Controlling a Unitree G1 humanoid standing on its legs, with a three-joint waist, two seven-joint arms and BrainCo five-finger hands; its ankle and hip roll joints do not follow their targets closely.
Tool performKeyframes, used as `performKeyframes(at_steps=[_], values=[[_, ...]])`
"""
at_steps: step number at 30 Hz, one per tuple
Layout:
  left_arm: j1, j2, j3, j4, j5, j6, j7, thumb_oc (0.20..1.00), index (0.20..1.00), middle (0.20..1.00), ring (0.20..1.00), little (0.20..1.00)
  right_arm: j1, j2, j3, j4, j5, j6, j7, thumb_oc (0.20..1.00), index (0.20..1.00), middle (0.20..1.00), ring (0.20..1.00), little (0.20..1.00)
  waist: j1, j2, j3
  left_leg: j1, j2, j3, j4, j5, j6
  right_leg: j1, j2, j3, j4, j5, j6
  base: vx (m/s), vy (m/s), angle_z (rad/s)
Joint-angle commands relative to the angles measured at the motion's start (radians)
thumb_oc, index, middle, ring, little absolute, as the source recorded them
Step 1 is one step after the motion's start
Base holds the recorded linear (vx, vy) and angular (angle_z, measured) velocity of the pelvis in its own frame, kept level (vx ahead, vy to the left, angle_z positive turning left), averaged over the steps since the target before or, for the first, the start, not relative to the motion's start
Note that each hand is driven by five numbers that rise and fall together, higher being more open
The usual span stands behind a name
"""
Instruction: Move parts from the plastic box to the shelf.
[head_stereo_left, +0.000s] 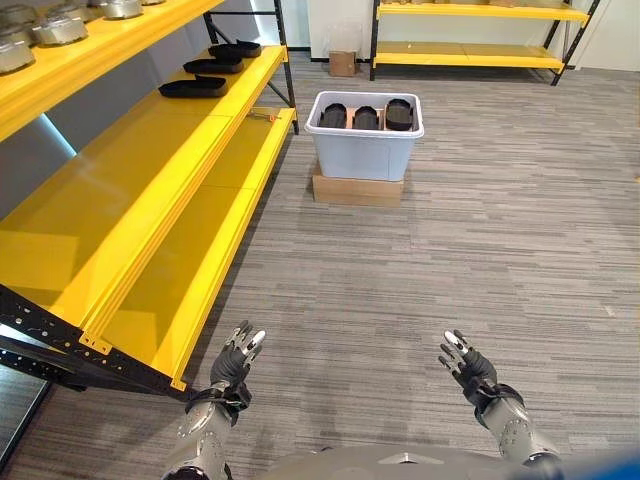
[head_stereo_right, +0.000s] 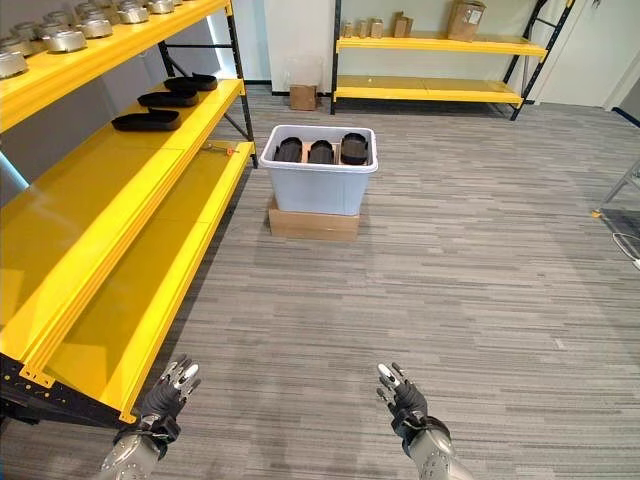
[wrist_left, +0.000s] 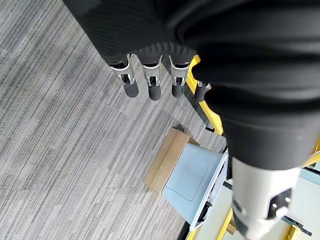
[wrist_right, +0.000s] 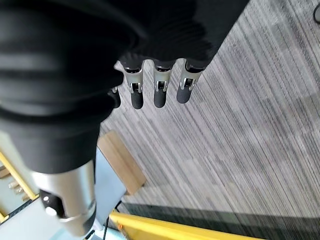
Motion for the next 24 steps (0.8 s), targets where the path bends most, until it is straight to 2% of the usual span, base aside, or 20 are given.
performKeyframes(at_steps=[1, 2, 4, 6, 8, 10, 12, 15, 19, 24], values=[[-0.055, 0.034, 0.016, 0.012, 0.062, -0.025, 0.015, 1.0, 1.0, 1.0, 1.0, 1.0, -0.052, 0.006, -0.02, -0.01, -0.018, -0.091, -0.115, 1.0, 1.0, 1.0, 1.0, 1.0, 0.002, -0.03, -0.007, 0.012, 0.14, 0.019, 0.003, -0.039, -0.131, 0.014, -0.137, 0.013, -0.041, 0.089, 0.157, 0.0, 0.0, 0.0], [-0.06, 0.026, 0.003, 0.024, 0.014, 0.02, 0.015, 1.0, 1.0, 1.0, 1.0, 1.0, -0.057, 0.009, -0.024, -0.013, 0.026, -0.106, -0.193, 1.0, 1.0, 1.0, 1.0, 1.0, -0.001, -0.029, -0.007, 0.012, 0.14, 0.02, 0.003, -0.038, -0.129, 0.011, -0.137, 0.018, -0.041, 0.092, 0.157, 0.0, 0.0, 0.0], [-0.065, 0.018, 0.004, 0.051, -0.03, 0.055, 0.0, 1.0, 1.0, 1.0, 1.0, 1.0, -0.062, 0.013, -0.038, -0.005, 0.064, -0.121, -0.256, 1.0, 1.0, 1.0, 1.0, 1.0, -0.007, -0.027, -0.01, 0.012, 0.142, 0.024, 0.003, -0.04, -0.128, 0.011, -0.137, 0.023, -0.041, 0.091, 0.157, 0.0, 0.0, 0.0], [-0.069, 0.014, -0.003, 0.06, 0.006, 0.054, -0.006, 1.0, 1.0, 1.0, 1.0, 1.0, -0.064, 0.015, -0.047, 0.002, 0.039, -0.138, -0.302, 1.0, 1.0, 1.0, 1.0, 1.0, -0.011, -0.025, -0.011, 0.011, 0.144, 0.028, 0.003, -0.042, -0.127, 0.01, -0.137, 0.026, -0.041, 0.091, 0.157, 0.02, 0.018, -0.04], [-0.064, 0.028, -0.05, 0.047, 0.135, 0.066, 0.0, 1.0, 1.0, 1.0, 1.0, 1.0, -0.067, 0.013, -0.057, -0.012, 0.009, -0.128, -0.34, 1.0, 1.0, 1.0, 1.0, 1.0, -0.02, -0.015, -0.006, 0.009, 0.145, 0.029, 0.003, -0.041, -0.125, 0.005, -0.135, 0.038, -0.041, 0.091, 0.154, 0.01, 0.043, -0.12], [-0.062, 0.056, -0.087, 0.038, 0.194, 0.05, 0.018, 1.0, 1.0, 1.0, 1.0, 1.0, -0.071, 0.006, -0.05, -0.018, -0.002, -0.116, -0.354, 1.0, 1.0, 1.0, 1.0, 1.0, -0.024, -0.009, -0.004, 0.008, 0.146, 0.033, 0.003, -0.041, -0.123, 0.004, -0.135, 0.043, -0.041, 0.089, 0.153, 0.01, 0.039, -0.17], [-0.065, 0.065, -0.091, 0.036, 0.176, 0.073, 0.011, 1.0, 1.0, 1.0, 1.0, 1.0, -0.071, -0.003, -0.044, -0.014, -0.056, -0.094, -0.354, 1.0, 1.0, 1.0, 1.0, 1.0, -0.027, -0.008, -0.006, 0.007, 0.146, 0.039, 0.003, -0.042, -0.122, 0.003, -0.135, 0.044, -0.041, 0.087, 0.154, 0.01, 0.013, -0.04], [-0.07, 0.067, -0.095, 0.036, 0.178, 0.089, 0.002, 1.0, 1.0, 1.0, 1.0, 1.0, -0.073, -0.026, -0.018, -0.002, -0.237, -0.099, -0.35, 1.0, 1.0, 1.0, 1.0, 1.0, -0.028, -0.01, -0.007, 0.007, 0.146, 0.046, 0.003, -0.041, -0.122, 0.001, -0.137, 0.046, -0.041, 0.089, 0.155, 0.0, 0.001, -0.01], [-0.071, 0.068, -0.095, 0.035, 0.188, 0.11, -0.006, 1.0, 1.0, 1.0, 1.0, 1.0, -0.077, -0.048, 0.005, 0.015, -0.247, -0.098, -0.322, 1.0, 1.0, 1.0, 1.0, 1.0, -0.025, -0.015, -0.004, 0.008, 0.146, 0.05, 0.003, -0.042, -0.121, 0.0, -0.136, 0.044, -0.04, 0.09, 0.156, 0.0, -0.001, -0.01], [-0.076, 0.061, -0.082, 0.046, 0.167, 0.119, -0.001, 1.0, 1.0, 1.0, 1.0, 1.0, -0.077, -0.068, 0.028, 0.014, -0.345, -0.114, -0.292, 1.0, 1.0, 1.0, 1.0, 1.0, -0.022, -0.019, -0.002, 0.009, 0.143, 0.054, 0.003, -0.045, -0.119, -0.002, -0.137, 0.037, -0.041, 0.089, 0.157, 0.0, -0.008, -0.03]])
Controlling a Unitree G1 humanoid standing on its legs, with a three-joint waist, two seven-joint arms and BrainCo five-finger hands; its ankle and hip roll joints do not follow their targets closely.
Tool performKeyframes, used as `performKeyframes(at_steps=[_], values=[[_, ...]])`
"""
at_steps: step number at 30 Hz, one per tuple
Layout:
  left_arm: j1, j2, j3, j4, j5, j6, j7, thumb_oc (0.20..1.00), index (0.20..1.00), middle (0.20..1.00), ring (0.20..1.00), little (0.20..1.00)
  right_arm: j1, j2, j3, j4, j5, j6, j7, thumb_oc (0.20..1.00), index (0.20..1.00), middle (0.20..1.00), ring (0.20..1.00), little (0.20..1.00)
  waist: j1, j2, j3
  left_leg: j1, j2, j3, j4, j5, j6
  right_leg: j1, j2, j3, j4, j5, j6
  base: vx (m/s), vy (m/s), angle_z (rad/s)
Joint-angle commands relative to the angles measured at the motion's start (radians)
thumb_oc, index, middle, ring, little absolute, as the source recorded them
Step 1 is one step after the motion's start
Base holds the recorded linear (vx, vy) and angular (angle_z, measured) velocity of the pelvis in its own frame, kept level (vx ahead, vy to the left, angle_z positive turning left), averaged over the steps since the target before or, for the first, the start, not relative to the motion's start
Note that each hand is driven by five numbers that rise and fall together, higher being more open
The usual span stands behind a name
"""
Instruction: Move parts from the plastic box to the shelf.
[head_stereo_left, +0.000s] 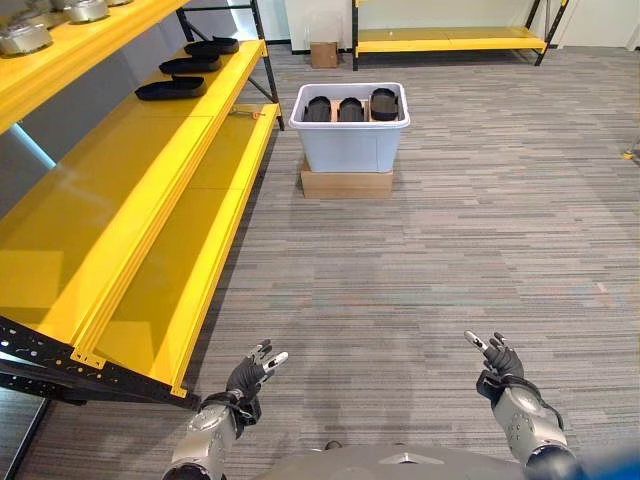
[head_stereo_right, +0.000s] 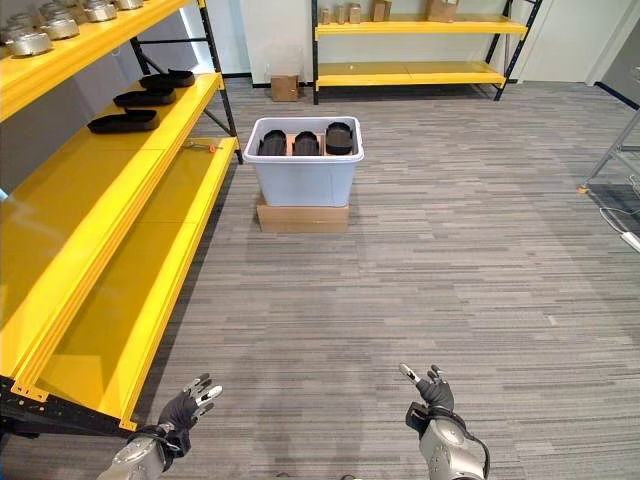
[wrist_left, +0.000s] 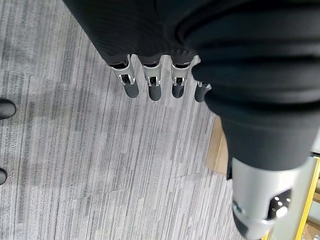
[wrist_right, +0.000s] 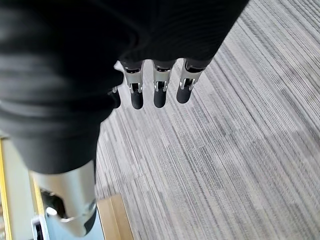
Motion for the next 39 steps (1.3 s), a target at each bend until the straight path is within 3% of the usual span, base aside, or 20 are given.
performKeyframes(at_steps=[1, 4, 15, 19, 23, 25, 28, 30, 32, 35, 39], values=[[-0.053, 0.022, 0.033, 0.007, -0.017, -0.014, -0.013, 1.0, 1.0, 1.0, 1.0, 1.0, -0.047, -0.023, 0.02, 0.011, -0.07, -0.047, 0.011, 1.0, 1.0, 1.0, 1.0, 1.0, 0.008, -0.035, -0.024, 0.01, 0.14, 0.013, 0.005, -0.046, -0.118, 0.002, -0.142, -0.004, -0.013, 0.061, 0.156, 0.01, -0.008, -0.03], [-0.065, -0.008, 0.06, 0.059, -0.115, 0.069, -0.018, 1.0, 1.0, 1.0, 1.0, 1.0, -0.064, -0.035, 0.039, 0.029, -0.121, -0.045, -0.014, 1.0, 1.0, 1.0, 1.0, 1.0, 0.014, -0.036, -0.024, 0.012, 0.138, 0.007, 0.005, -0.047, -0.117, 0.005, -0.144, -0.01, -0.013, 0.06, 0.155, 0.0, 0.0, 0.0], [-0.073, -0.009, 0.071, 0.09, -0.025, 0.088, -0.065, 1.0, 1.0, 1.0, 1.0, 1.0, -0.069, -0.038, 0.045, 0.02, -0.12, -0.044, -0.006, 1.0, 1.0, 1.0, 1.0, 1.0, 0.016, -0.035, -0.027, 0.016, 0.13, 0.006, 0.005, -0.045, -0.115, 0.009, -0.142, -0.016, -0.011, 0.058, 0.155, 0.01, 0.029, 0.0], [-0.088, -0.009, 0.043, 0.119, -0.021, 0.14, -0.107, 1.0, 1.0, 1.0, 1.0, 1.0, -0.075, -0.043, 0.046, 0.008, -0.113, -0.033, -0.012, 1.0, 1.0, 1.0, 1.0, 1.0, 0.009, -0.035, -0.023, 0.018, 0.12, 0.005, 0.005, -0.051, -0.105, 0.006, -0.151, -0.006, -0.003, 0.059, 0.161, 0.02, 0.109, 0.0], [-0.095, -0.009, 0.025, 0.128, 0.028, 0.113, -0.121, 1.0, 1.0, 1.0, 1.0, 1.0, -0.075, -0.038, 0.047, 0.0, -0.121, -0.032, 0.003, 1.0, 1.0, 1.0, 1.0, 1.0, 0.001, -0.036, -0.02, 0.023, 0.111, 0.006, 0.005, -0.058, -0.094, 0.0, -0.16, 0.002, 0.015, 0.055, 0.166, 0.03, 0.127, -0.01], [-0.095, 0.006, 0.006, 0.116, 0.117, 0.045, -0.113, 1.0, 1.0, 1.0, 1.0, 1.0, -0.072, -0.036, 0.046, -0.017, -0.133, -0.032, -0.006, 1.0, 1.0, 1.0, 1.0, 1.0, -0.001, -0.038, -0.018, 0.024, 0.104, 0.006, 0.005, -0.06, -0.086, -0.006, -0.163, 0.009, 0.034, 0.049, 0.169, 0.02, 0.145, 0.0], [-0.092, 0.026, -0.015, 0.065, 0.058, 0.11, -0.16, 1.0, 1.0, 1.0, 1.0, 1.0, -0.067, -0.05, 0.039, -0.051, -0.244, -0.049, -0.017, 1.0, 1.0, 1.0, 1.0, 1.0, 0.0, -0.041, -0.01, 0.016, 0.083, -0.004, 0.015, -0.07, -0.062, -0.022, -0.166, 0.014, 0.082, 0.032, 0.174, 0.0, 0.169, 0.01], [-0.087, 0.039, -0.028, 0.04, 0.077, 0.121, -0.174, 1.0, 1.0, 1.0, 1.0, 1.0, -0.071, -0.067, 0.043, -0.068, -0.322, -0.061, -0.013, 1.0, 1.0, 1.0, 1.0, 1.0, 0.0, -0.041, 0.0, 0.007, 0.067, -0.014, 0.023, -0.074, -0.042, -0.052, -0.17, 0.017, 0.137, 0.031, 0.177, -0.05, 0.167, 0.02], [-0.087, 0.055, -0.044, 0.025, 0.084, 0.123, -0.177, 1.0, 1.0, 1.0, 1.0, 1.0, -0.081, -0.08, 0.05, -0.089, -0.305, -0.056, -0.027, 1.0, 1.0, 1.0, 1.0, 1.0, -0.001, -0.044, 0.016, 0.001, 0.051, -0.026, 0.031, -0.08, -0.021, -0.081, -0.168, 0.028, 0.196, 0.037, 0.18, -0.07, 0.138, 0.08], [-0.097, 0.084, -0.062, 0.002, 0.065, 0.138, -0.163, 1.0, 1.0, 1.0, 1.0, 1.0, -0.113, -0.095, 0.048, -0.11, -0.27, -0.065, -0.046, 1.0, 1.0, 1.0, 1.0, 1.0, 0.006, -0.043, 0.042, -0.016, 0.028, -0.044, 0.031, -0.087, 0.016, -0.184, -0.167, 0.029, 0.375, 0.112, 0.2, -0.05, 0.126, 0.06], [-0.094, 0.093, -0.066, -0.014, 0.063, 0.137, -0.127, 1.0, 1.0, 1.0, 1.0, 1.0, -0.139, -0.094, 0.048, -0.128, -0.271, -0.064, -0.042, 1.0, 1.0, 1.0, 1.0, 1.0, 0.018, -0.038, 0.067, -0.015, 0.019, -0.033, 0.023, -0.093, 0.029, -0.279, -0.177, 0.007, 0.487, 0.175, 0.206, 0.02, 0.065, -0.09]])
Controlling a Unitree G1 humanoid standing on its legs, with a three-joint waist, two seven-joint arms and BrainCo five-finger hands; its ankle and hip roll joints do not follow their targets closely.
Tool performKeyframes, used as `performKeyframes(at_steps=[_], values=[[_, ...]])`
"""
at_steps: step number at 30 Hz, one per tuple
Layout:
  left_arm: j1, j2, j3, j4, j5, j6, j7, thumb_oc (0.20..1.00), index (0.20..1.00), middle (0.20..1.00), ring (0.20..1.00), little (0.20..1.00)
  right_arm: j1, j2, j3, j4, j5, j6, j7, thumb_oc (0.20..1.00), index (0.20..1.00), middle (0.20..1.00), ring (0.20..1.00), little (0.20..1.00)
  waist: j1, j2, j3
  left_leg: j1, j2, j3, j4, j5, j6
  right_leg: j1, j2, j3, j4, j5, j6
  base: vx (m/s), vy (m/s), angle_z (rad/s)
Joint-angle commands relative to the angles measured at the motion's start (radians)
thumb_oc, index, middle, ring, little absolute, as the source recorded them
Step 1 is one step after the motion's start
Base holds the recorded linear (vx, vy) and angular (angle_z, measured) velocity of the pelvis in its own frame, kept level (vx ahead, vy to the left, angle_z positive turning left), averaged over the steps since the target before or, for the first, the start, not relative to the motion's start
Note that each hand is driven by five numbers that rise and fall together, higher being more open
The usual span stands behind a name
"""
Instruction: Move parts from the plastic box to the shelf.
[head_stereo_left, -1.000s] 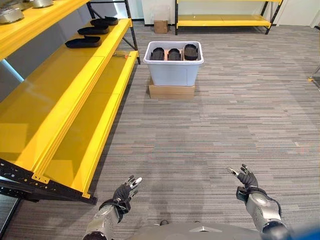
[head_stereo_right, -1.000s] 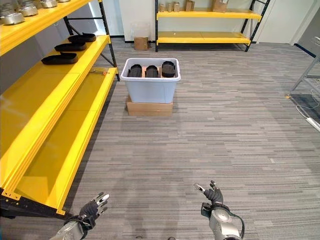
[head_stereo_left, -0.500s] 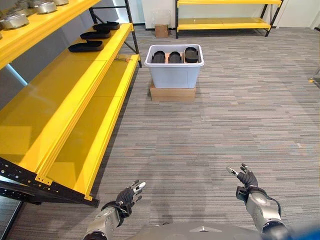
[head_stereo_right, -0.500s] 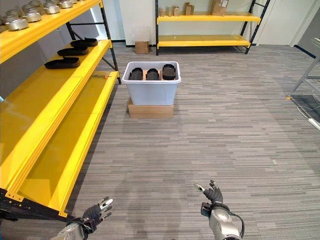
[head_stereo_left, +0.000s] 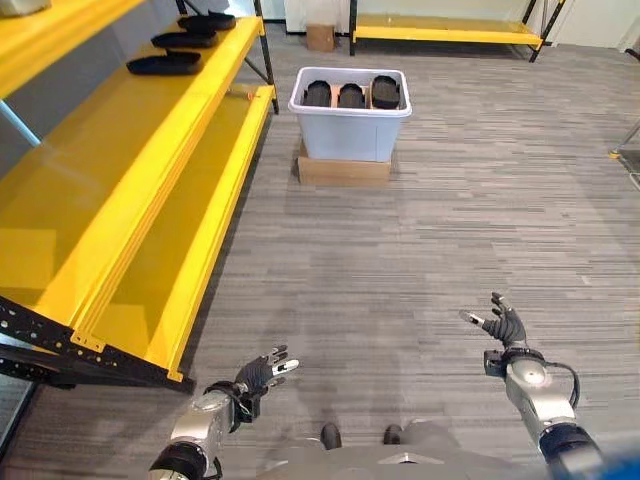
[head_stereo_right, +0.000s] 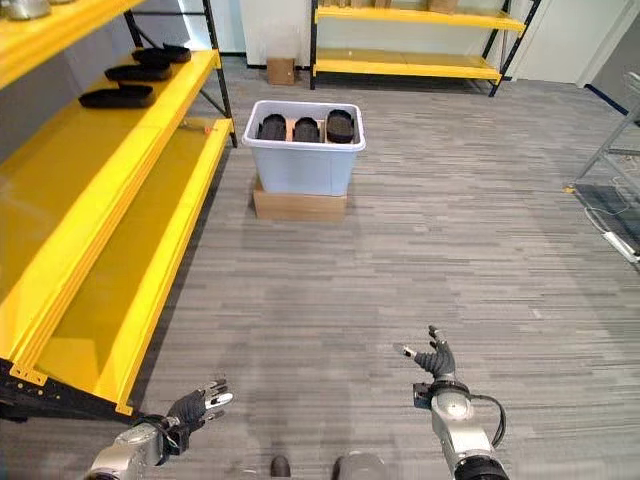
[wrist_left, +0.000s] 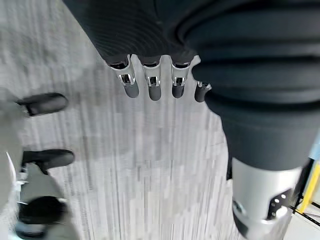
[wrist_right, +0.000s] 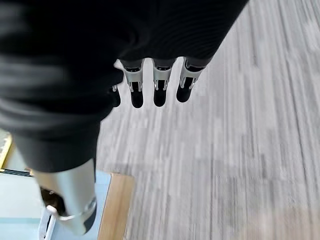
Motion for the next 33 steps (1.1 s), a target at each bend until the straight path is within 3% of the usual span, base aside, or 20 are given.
performKeyframes(at_steps=[1, 4, 6, 8, 11, 15, 20, 22, 25, 28, 31, 33], values=[[-0.009, 0.002, 0.011, -0.043, -0.011, -0.024, 0.026, 1.0, 1.0, 1.0, 1.0, 1.0, -0.062, 0.005, 0.0, -0.031, -0.001, -0.056, -0.01, 1.0, 1.0, 1.0, 1.0, 1.0, 0.011, -0.005, -0.003, -0.005, 0.033, -0.033, 0.013, -0.094, -0.053, -0.016, -0.062, 0.014, -0.07, 0.237, 0.062, 0.1, -0.009, -0.37], [-0.006, 0.0, 0.015, -0.045, -0.004, -0.051, 0.005, 1.0, 1.0, 1.0, 1.0, 1.0, -0.062, 0.006, 0.001, -0.032, -0.009, -0.081, -0.033, 1.0, 1.0, 1.0, 1.0, 1.0, -0.007, -0.013, 0.006, 0.005, 0.027, -0.044, 0.024, -0.11, -0.066, -0.037, -0.039, 0.058, -0.262, 0.246, 0.059, 0.23, -0.102, -0.08], [0.016, -0.013, -0.011, -0.038, 0.038, -0.077, 0.006, 1.0, 1.0, 1.0, 1.0, 1.0, -0.045, 0.013, -0.017, -0.016, -0.007, -0.098, -0.08, 1.0, 1.0, 1.0, 1.0, 1.0, -0.011, -0.019, 0.008, 0.047, 0.02, -0.072, 0.014, -0.133, -0.074, -0.056, -0.058, 0.067, -0.458, 0.313, 0.084, 0.5, -0.218, 0.29], [0.031, -0.019, -0.02, -0.025, 0.057, -0.098, 0.008, 1.0, 1.0, 1.0, 1.0, 1.0, -0.037, 0.02, -0.026, -0.008, -0.011, -0.099, -0.095, 1.0, 1.0, 1.0, 1.0, 1.0, -0.013, -0.021, 0.009, 0.066, 0.017, -0.084, 0.015, -0.147, -0.072, -0.057, -0.06, 0.07, -0.488, 0.327, 0.089, 0.45, -0.179, 0.5], [0.051, -0.027, -0.034, -0.018, 0.112, -0.147, -0.005, 1.0, 1.0, 1.0, 1.0, 1.0, 0.004, 0.024, -0.033, -0.019, 0.018, -0.091, -0.134, 1.0, 1.0, 1.0, 1.0, 1.0, -0.04, -0.028, 0.002, 0.081, -0.003, -0.121, 0.044, -0.182, -0.055, -0.038, -0.035, 0.144, -0.503, 0.311, 0.081, 0.52, -0.219, 0.41], [0.069, -0.035, -0.037, -0.045, 0.05, -0.149, 0.014, 1.0, 1.0, 1.0, 1.0, 1.0, 0.028, 0.025, -0.03, -0.011, 0.025, -0.074, -0.126, 1.0, 1.0, 1.0, 1.0, 1.0, -0.057, -0.022, 0.015, 0.087, -0.026, -0.109, 0.131, -0.241, -0.04, -0.055, -0.024, 0.125, -0.399, 0.275, 0.054, 0.38, -0.124, 0.68], [0.074, -0.056, -0.037, -0.04, 0.04, -0.157, 0.013, 1.0, 1.0, 1.0, 1.0, 1.0, 0.06, 0.011, -0.017, 0.033, -0.042, -0.106, -0.113, 1.0, 1.0, 1.0, 1.0, 1.0, -0.082, 0.001, 0.013, 0.111, -0.067, -0.105, 0.219, -0.295, -0.029, -0.059, 0.017, 0.109, -0.323, 0.224, 0.021, 0.36, -0.117, -0.07], [0.068, -0.062, -0.038, -0.032, 0.032, -0.156, 0.016, 1.0, 1.0, 1.0, 1.0, 1.0, 0.074, 0.002, -0.016, 0.035, -0.039, -0.113, -0.113, 1.0, 1.0, 1.0, 1.0, 1.0, -0.088, 0.008, 0.003, 0.109, -0.086, -0.12, 0.251, -0.279, -0.042, -0.058, 0.031, 0.111, -0.319, 0.213, 0.005, 0.26, -0.106, 0.16], [0.042, -0.076, -0.053, -0.027, -0.003, -0.144, 0.056, 1.0, 1.0, 1.0, 1.0, 1.0, 0.117, -0.032, -0.032, 0.027, -0.041, -0.143, -0.106, 1.0, 1.0, 1.0, 1.0, 1.0, -0.117, 0.04, -0.003, 0.079, -0.107, -0.12, 0.411, -0.133, -0.125, -0.023, 0.082, 0.111, -0.327, 0.168, -0.049, 0.23, -0.11, 0.15], [0.018, -0.083, -0.048, -0.03, -0.017, -0.129, 0.085, 1.0, 1.0, 1.0, 1.0, 1.0, 0.134, -0.049, -0.044, 0.01, -0.043, -0.155, -0.102, 1.0, 1.0, 1.0, 1.0, 1.0, -0.116, 0.027, 0.005, -0.031, -0.089, -0.075, 0.567, -0.036, -0.197, 0.037, 0.082, 0.098, -0.343, 0.124, -0.076, 0.18, -0.09, 0.31], [0.015, -0.086, -0.017, -0.055, -0.008, -0.114, 0.127, 1.0, 1.0, 1.0, 1.0, 1.0, 0.12, -0.058, -0.043, -0.011, -0.035, -0.14, -0.089, 1.0, 1.0, 1.0, 1.0, 1.0, -0.082, 0.0, 0.022, -0.151, -0.034, -0.042, 0.566, -0.054, -0.184, 0.113, 0.071, 0.091, -0.365, 0.088, -0.08, 0.17, -0.025, 0.21], [0.028, -0.082, 0.013, -0.067, -0.008, -0.123, 0.15, 1.0, 1.0, 1.0, 1.0, 1.0, 0.082, -0.057, -0.016, -0.022, -0.045, -0.114, -0.079, 1.0, 1.0, 1.0, 1.0, 1.0, -0.047, -0.011, 0.038, -0.159, 0.014, -0.032, 0.405, -0.086, -0.155, 0.145, 0.067, 0.092, -0.375, 0.072, -0.075, 0.21, 0.095, -0.02]])
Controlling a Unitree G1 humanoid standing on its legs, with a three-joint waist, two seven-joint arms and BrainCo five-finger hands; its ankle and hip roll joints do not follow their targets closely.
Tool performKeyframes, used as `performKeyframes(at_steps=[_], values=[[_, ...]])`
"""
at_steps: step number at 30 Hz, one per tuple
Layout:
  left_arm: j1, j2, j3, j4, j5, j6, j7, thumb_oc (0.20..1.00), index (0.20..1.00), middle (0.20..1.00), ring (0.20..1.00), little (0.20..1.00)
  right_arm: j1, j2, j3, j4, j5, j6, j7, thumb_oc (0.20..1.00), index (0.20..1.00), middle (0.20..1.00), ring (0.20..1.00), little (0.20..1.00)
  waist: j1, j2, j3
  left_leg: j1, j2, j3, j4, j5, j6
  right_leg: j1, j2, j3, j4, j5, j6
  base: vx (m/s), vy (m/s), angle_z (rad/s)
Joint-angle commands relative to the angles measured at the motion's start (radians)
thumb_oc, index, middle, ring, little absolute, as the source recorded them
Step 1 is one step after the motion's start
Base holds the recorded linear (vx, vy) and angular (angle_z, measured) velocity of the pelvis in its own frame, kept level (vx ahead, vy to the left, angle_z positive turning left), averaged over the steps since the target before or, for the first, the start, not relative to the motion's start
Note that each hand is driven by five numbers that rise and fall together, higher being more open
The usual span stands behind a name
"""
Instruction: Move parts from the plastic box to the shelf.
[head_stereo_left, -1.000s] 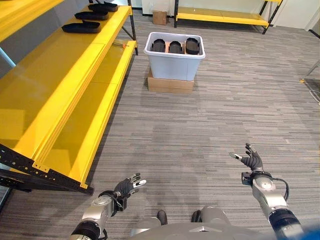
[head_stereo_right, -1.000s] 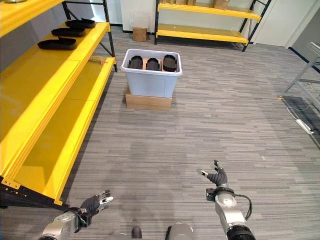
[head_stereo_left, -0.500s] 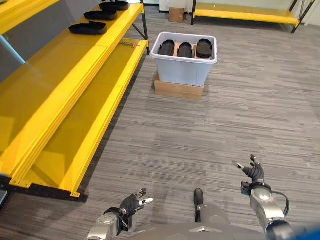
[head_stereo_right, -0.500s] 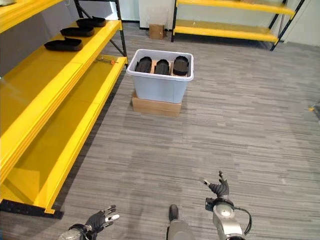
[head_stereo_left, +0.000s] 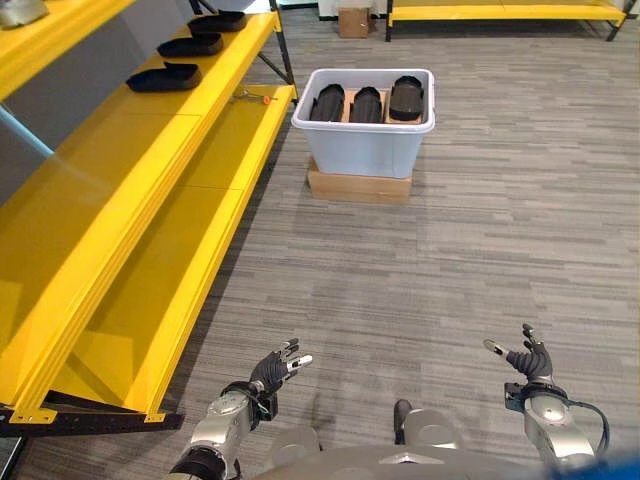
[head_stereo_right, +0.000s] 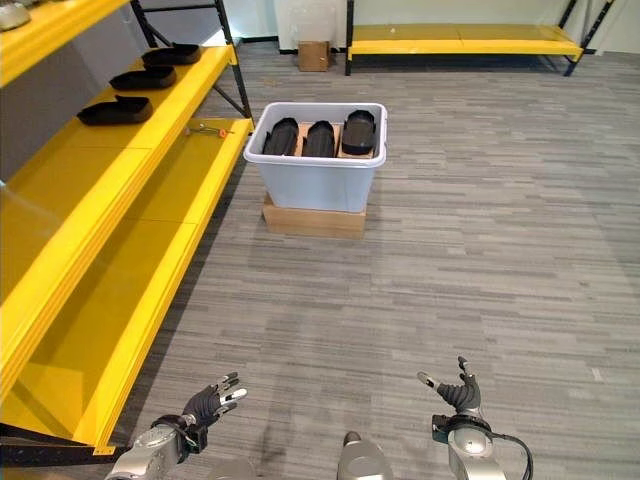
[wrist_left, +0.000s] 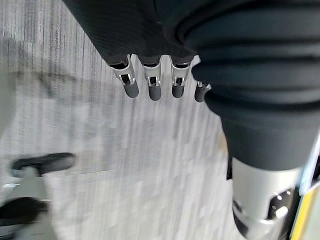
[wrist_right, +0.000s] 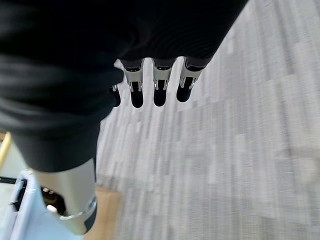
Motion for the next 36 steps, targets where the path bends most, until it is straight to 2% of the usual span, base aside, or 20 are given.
performKeyframes(at_steps=[1, 2, 4, 5, 7, 8, 10, 11, 12, 14, 16, 18, 21, 22, 24, 27, 29, 30, 32, 36], values=[[0.031, 0.037, 0.042, -0.06, -0.015, -0.023, 0.059, 1.0, 1.0, 1.0, 1.0, 1.0, -0.072, -0.036, 0.047, -0.037, -0.044, -0.02, 0.016, 1.0, 1.0, 1.0, 1.0, 1.0, 0.041, -0.014, -0.005, 0.117, -0.062, 0.11, -0.459, 0.052, 0.09, -0.042, 0.046, 0.016, 0.031, 0.049, 0.108, 0.26, 0.178, -0.4], [0.047, 0.037, 0.057, -0.054, -0.016, -0.039, 0.058, 1.0, 1.0, 1.0, 1.0, 1.0, -0.083, -0.038, 0.062, -0.035, -0.053, -0.017, 0.022, 1.0, 1.0, 1.0, 1.0, 1.0, 0.051, -0.011, -0.01, 0.115, -0.031, 0.107, -0.556, 0.088, 0.077, -0.031, 0.054, 0.018, 0.018, 0.046, 0.109, 0.31, 0.214, -0.49], [0.069, 0.03, 0.086, -0.048, -0.018, -0.058, 0.058, 1.0, 1.0, 1.0, 1.0, 1.0, -0.092, -0.046, 0.086, -0.04, -0.061, -0.012, 0.033, 1.0, 1.0, 1.0, 1.0, 1.0, 0.072, -0.006, -0.007, 0.116, 0.066, 0.08, -0.71, 0.215, 0.026, 0.009, 0.063, 0.032, -0.005, 0.032, 0.105, 0.37, 0.282, -0.53], [0.082, 0.019, 0.107, -0.038, -0.022, -0.072, 0.054, 1.0, 1.0, 1.0, 1.0, 1.0, -0.093, -0.058, 0.097, -0.05, -0.063, -0.01, 0.049, 1.0, 1.0, 1.0, 1.0, 1.0, 0.079, -0.01, 0.0, 0.08, 0.15, 0.049, -0.75, 0.262, -0.004, 0.034, 0.05, 0.047, -0.015, 0.018, 0.101, 0.38, 0.346, -0.54], [0.086, -0.001, 0.122, -0.012, -0.034, -0.097, 0.057, 1.0, 1.0, 1.0, 1.0, 1.0, -0.094, -0.07, 0.108, -0.069, -0.093, -0.009, 0.074, 1.0, 1.0, 1.0, 1.0, 1.0, 0.077, -0.01, 0.008, 0.055, 0.187, 0.026, -0.75, 0.268, -0.015, 0.042, 0.028, 0.055, -0.001, -0.004, 0.099, 0.34, 0.412, -0.63], [0.083, -0.009, 0.125, 0.0, -0.034, -0.107, 0.072, 1.0, 1.0, 1.0, 1.0, 1.0, -0.096, -0.076, 0.113, -0.074, -0.107, -0.01, 0.088, 1.0, 1.0, 1.0, 1.0, 1.0, 0.075, -0.006, 0.012, 0.053, 0.188, 0.024, -0.75, 0.269, -0.017, 0.04, 0.023, 0.058, 0.01, -0.015, 0.1, 0.28, 0.419, -0.44], [0.071, -0.01, 0.141, 0.038, -0.013, -0.155, 0.094, 1.0, 1.0, 1.0, 1.0, 1.0, -0.104, -0.083, 0.132, -0.092, -0.135, -0.021, 0.129, 1.0, 1.0, 1.0, 1.0, 1.0, 0.074, 0.008, 0.012, 0.062, 0.18, 0.021, -0.739, 0.265, -0.021, 0.015, 0.01, 0.069, 0.067, -0.048, 0.11, 0.24, 0.349, -0.4], [0.071, -0.01, 0.141, 0.038, -0.013, -0.155, 0.094, 1.0, 1.0, 1.0, 1.0, 1.0, -0.104, -0.083, 0.132, -0.092, -0.135, -0.021, 0.129, 1.0, 1.0, 1.0, 1.0, 1.0, 0.074, 0.008, 0.011, 0.062, 0.18, 0.021, -0.739, 0.265, -0.021, 0.014, 0.01, 0.07, 0.068, -0.049, 0.11, 0.29, 0.33, -0.74], [0.071, -0.011, 0.149, 0.043, -0.001, -0.16, 0.092, 1.0, 1.0, 1.0, 1.0, 1.0, -0.101, -0.082, 0.137, -0.097, -0.133, -0.019, 0.142, 1.0, 1.0, 1.0, 1.0, 1.0, 0.074, 0.018, 0.015, 0.062, 0.161, 0.018, -0.698, 0.256, -0.019, 0.003, 0.01, 0.076, 0.115, -0.074, 0.108, 0.31, 0.315, -0.95], [0.078, 0.0, 0.146, 0.042, 0.059, -0.171, 0.086, 1.0, 1.0, 1.0, 1.0, 1.0, -0.08, -0.062, 0.112, -0.093, -0.084, -0.017, 0.171, 1.0, 1.0, 1.0, 1.0, 1.0, 0.071, 0.026, 0.005, 0.072, 0.118, 0.041, -0.652, 0.208, 0.001, 0.01, 0.002, 0.063, 0.171, -0.111, 0.118, 0.41, 0.405, -0.85], [0.078, 0.024, 0.131, 0.044, 0.095, -0.176, 0.08, 1.0, 1.0, 1.0, 1.0, 1.0, -0.077, -0.039, 0.106, -0.083, -0.071, -0.019, 0.178, 1.0, 1.0, 1.0, 1.0, 1.0, 0.075, 0.024, -0.005, 0.085, 0.084, 0.037, -0.629, 0.166, 0.026, -0.003, -0.009, 0.052, 0.245, -0.123, 0.132, 0.32, 0.267, 0.17], [0.065, 0.05, 0.117, 0.045, 0.142, -0.168, 0.081, 1.0, 1.0, 1.0, 1.0, 1.0, -0.075, -0.01, 0.112, -0.085, -0.079, -0.013, 0.164, 1.0, 1.0, 1.0, 1.0, 1.0, 0.084, 0.008, -0.016, 0.085, 0.044, 0.026, -0.605, 0.124, 0.07, -0.013, -0.013, 0.045, 0.337, -0.09, 0.151, 0.27, 0.204, 0.54], [0.039, 0.087, 0.097, 0.052, 0.152, -0.151, 0.058, 1.0, 1.0, 1.0, 1.0, 1.0, -0.088, 0.034, 0.129, -0.088, -0.061, 0.001, 0.129, 1.0, 1.0, 1.0, 1.0, 1.0, 0.101, -0.013, -0.041, 0.096, -0.019, 0.029, -0.62, 0.084, 0.133, -0.046, -0.02, 0.015, 0.541, 0.023, 0.204, 0.21, 0.197, 0.25], [0.031, 0.095, 0.093, 0.046, 0.158, -0.143, 0.051, 1.0, 1.0, 1.0, 1.0, 1.0, -0.092, 0.043, 0.132, -0.091, -0.074, 0.003, 0.121, 1.0, 1.0, 1.0, 1.0, 1.0, 0.104, -0.011, -0.046, 0.102, -0.032, 0.032, -0.626, 0.076, 0.149, -0.072, -0.024, 0.007, 0.616, 0.066, 0.219, 0.19, 0.219, 0.19], [0.037, 0.107, 0.073, 0.025, 0.157, -0.143, 0.063, 1.0, 1.0, 1.0, 1.0, 1.0, -0.109, 0.055, 0.147, -0.101, -0.082, 0.01, 0.1, 1.0, 1.0, 1.0, 1.0, 1.0, 0.102, 0.002, -0.041, 0.143, -0.054, 0.055, -0.665, 0.07, 0.171, -0.161, -0.012, -0.003, 0.718, 0.079, 0.216, 0.18, 0.225, 0.0], [0.045, 0.105, 0.067, 0.017, 0.14, -0.152, 0.066, 1.0, 1.0, 1.0, 1.0, 1.0, -0.116, 0.056, 0.15, -0.105, -0.091, 0.004, 0.083, 1.0, 1.0, 1.0, 1.0, 1.0, 0.092, 0.008, -0.035, 0.162, -0.062, 0.057, -0.683, 0.073, 0.171, -0.2, 0.016, -0.01, 0.64, 0.049, 0.2, 0.12, 0.057, -0.24], [0.045, 0.105, 0.065, 0.001, 0.136, -0.147, 0.072, 1.0, 1.0, 1.0, 1.0, 1.0, -0.119, 0.052, 0.142, -0.104, -0.096, -0.007, 0.076, 1.0, 1.0, 1.0, 1.0, 1.0, 0.09, 0.008, -0.031, 0.17, -0.061, 0.068, -0.69, 0.073, 0.164, -0.201, 0.005, -0.034, 0.431, 0.05, 0.189, 0.16, -0.064, 0.03], [0.043, 0.105, 0.064, -0.001, 0.135, -0.145, 0.074, 1.0, 1.0, 1.0, 1.0, 1.0, -0.119, 0.051, 0.14, -0.102, -0.093, -0.01, 0.075, 1.0, 1.0, 1.0, 1.0, 1.0, 0.09, 0.005, -0.03, 0.173, -0.062, 0.069, -0.692, 0.072, 0.162, -0.2, -0.004, -0.038, 0.369, 0.058, 0.19, 0.17, -0.122, -0.12], [0.039, 0.104, 0.056, 0.003, 0.139, -0.139, 0.073, 1.0, 1.0, 1.0, 1.0, 1.0, -0.12, 0.044, 0.133, -0.087, -0.075, -0.022, 0.055, 1.0, 1.0, 1.0, 1.0, 1.0, 0.079, -0.004, -0.024, 0.208, -0.058, 0.064, -0.711, 0.061, 0.15, -0.197, -0.046, -0.024, 0.159, 0.119, 0.201, 0.23, -0.153, -0.27], [0.028, 0.094, 0.027, 0.032, 0.175, -0.151, 0.073, 1.0, 1.0, 1.0, 1.0, 1.0, -0.107, 0.053, 0.128, -0.078, -0.072, -0.014, 0.021, 1.0, 1.0, 1.0, 1.0, 1.0, 0.063, -0.014, -0.029, 0.262, -0.054, 0.052, -0.739, 0.03, 0.137, -0.216, -0.121, 0.037, -0.055, 0.255, 0.256, 0.33, -0.227, 0.11]])
